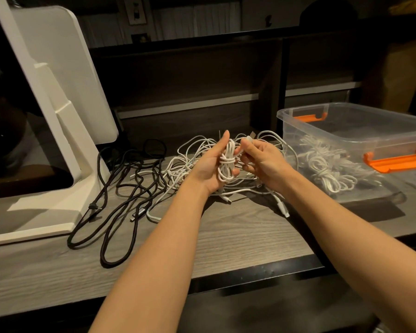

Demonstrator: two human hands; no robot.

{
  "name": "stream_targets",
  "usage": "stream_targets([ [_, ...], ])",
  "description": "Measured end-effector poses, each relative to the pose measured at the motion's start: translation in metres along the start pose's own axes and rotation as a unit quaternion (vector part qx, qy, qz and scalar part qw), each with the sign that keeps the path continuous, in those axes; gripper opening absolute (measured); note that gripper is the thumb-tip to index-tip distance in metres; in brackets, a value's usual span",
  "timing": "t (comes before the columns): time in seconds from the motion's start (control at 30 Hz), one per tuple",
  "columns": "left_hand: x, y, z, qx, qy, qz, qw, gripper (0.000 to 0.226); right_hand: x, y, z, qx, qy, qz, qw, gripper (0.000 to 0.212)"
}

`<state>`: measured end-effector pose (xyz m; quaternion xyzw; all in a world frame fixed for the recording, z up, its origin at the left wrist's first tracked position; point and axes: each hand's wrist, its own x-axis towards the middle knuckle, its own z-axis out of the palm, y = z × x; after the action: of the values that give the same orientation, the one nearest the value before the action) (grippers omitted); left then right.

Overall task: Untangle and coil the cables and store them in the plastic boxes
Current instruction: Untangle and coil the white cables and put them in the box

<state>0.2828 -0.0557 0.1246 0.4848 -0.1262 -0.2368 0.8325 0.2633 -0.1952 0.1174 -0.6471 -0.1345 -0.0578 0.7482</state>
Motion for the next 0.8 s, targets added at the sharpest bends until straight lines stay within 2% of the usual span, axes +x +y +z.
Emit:
stream_targets([
  [0.13, 0.001, 0.0, 0.001, 0.053, 0.082, -0.002, 0.995, 0.031, -0.002, -0.001, 0.001, -0.103, 0.011, -0.035, 0.994, 0.021],
  [0.23, 0.004, 0.0, 0.0, 0.096, 0.138, -0.01, 0.986, 0.04, -0.004, -0.002, 0.002, -0.165, 0.005, -0.075, 0.983, 0.022],
  [0.33, 0.008, -0.001, 0.0, 0.123, 0.171, -0.004, 0.978, 0.046, -0.005, -0.003, -0.001, -0.186, -0.014, -0.073, 0.98, 0.022],
  [0.53, 0.007, 0.0, 0.0, 0.072, 0.162, -0.01, 0.984, 0.044, -0.01, -0.003, 0.005, -0.218, -0.03, -0.094, 0.971, 0.012],
  [0.7, 0.003, 0.003, -0.001, 0.049, 0.122, -0.008, 0.991, 0.037, -0.004, -0.003, -0.001, -0.259, 0.013, -0.078, 0.963, 0.014],
  [0.8, 0.0, 0.004, -0.004, 0.071, 0.121, -0.001, 0.99, 0.029, -0.007, -0.005, -0.004, -0.211, -0.034, -0.081, 0.973, 0.012],
])
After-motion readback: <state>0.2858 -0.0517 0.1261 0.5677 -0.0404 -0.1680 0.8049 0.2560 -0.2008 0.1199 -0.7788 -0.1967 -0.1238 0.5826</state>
